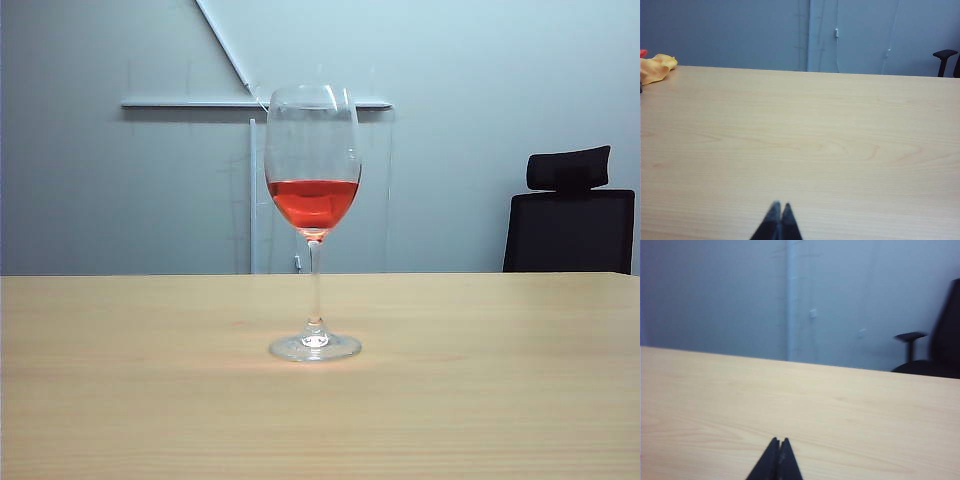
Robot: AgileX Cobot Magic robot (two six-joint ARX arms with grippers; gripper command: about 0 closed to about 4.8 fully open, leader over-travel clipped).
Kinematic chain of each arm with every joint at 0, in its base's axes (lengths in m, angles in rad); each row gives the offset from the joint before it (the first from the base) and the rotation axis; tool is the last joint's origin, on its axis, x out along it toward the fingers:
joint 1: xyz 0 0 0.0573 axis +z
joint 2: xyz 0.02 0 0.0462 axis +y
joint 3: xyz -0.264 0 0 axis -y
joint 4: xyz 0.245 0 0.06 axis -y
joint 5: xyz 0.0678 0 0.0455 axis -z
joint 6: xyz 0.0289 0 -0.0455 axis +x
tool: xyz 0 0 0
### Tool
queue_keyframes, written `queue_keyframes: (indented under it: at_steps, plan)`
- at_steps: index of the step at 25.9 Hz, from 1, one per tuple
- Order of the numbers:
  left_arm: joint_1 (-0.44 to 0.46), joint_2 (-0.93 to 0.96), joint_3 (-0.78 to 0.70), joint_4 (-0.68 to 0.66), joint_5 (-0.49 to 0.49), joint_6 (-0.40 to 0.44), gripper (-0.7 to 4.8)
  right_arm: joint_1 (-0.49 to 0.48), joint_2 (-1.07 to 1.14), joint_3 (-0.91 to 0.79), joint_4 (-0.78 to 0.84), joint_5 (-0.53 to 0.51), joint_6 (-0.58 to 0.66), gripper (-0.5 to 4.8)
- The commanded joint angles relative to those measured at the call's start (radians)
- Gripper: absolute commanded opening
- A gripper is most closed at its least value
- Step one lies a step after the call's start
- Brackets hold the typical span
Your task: Gently pick up the goblet, rotate it counterclockwise for two full turns (viewing from above), and then place it back on the table.
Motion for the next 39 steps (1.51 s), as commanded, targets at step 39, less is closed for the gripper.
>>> queue_keyframes:
  at_steps: [39]
  plan:
    - [0.0, 0.002, 0.004, 0.006, 0.004, 0.001, -0.05, -0.215, -0.336, -0.21, -0.112, 0.021, 0.02, -0.05]
